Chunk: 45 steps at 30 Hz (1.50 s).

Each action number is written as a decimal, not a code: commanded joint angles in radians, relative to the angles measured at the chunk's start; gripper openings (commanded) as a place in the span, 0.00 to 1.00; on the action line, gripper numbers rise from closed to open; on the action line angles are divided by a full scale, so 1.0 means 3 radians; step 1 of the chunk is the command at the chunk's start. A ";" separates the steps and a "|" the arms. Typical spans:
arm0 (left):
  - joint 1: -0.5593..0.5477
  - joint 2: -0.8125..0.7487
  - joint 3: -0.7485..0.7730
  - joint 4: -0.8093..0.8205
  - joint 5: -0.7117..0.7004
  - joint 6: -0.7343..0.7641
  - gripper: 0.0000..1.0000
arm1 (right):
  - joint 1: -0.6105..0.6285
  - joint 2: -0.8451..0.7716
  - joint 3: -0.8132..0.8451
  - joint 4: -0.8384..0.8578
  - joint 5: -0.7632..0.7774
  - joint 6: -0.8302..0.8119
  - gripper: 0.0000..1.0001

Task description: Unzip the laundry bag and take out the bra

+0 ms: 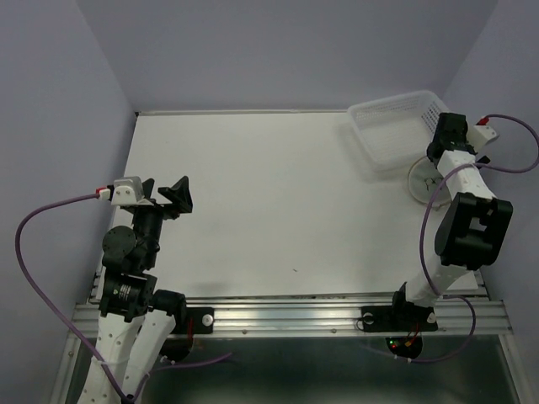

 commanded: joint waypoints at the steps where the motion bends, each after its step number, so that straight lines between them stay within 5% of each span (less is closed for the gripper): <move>1: -0.0016 -0.0022 -0.0034 0.0190 0.0056 0.0026 0.99 | -0.0088 -0.0033 -0.0039 0.0293 0.0186 -0.0062 1.00; 5: -0.0016 -0.0017 -0.0039 0.0190 0.0067 0.0021 0.99 | -0.0129 -0.0094 -0.0202 0.0528 0.0289 -0.0236 1.00; 21: -0.0016 -0.0053 -0.0059 0.0195 0.0097 0.0005 0.99 | -0.0364 -0.0084 -0.0698 0.1024 -0.0872 -0.0425 1.00; 24: -0.0016 -0.0073 -0.0059 0.0195 0.0097 0.0000 0.99 | -0.0364 -0.0064 -0.0785 0.1024 -0.1020 -0.0369 0.90; 31: -0.0016 -0.0104 -0.0075 0.0200 0.0102 -0.0015 0.99 | -0.0395 -0.0211 -0.1025 0.1055 -0.1113 -0.0287 0.32; 36: -0.0016 -0.0094 -0.0070 0.0210 0.0108 -0.0020 0.99 | -0.0395 -0.0610 -0.1245 0.0984 -0.1128 -0.0262 0.05; 45: -0.0041 -0.0043 -0.0059 0.0231 0.0123 -0.0025 0.99 | -0.0354 -0.1581 -0.1925 0.0600 -0.2114 0.0316 0.01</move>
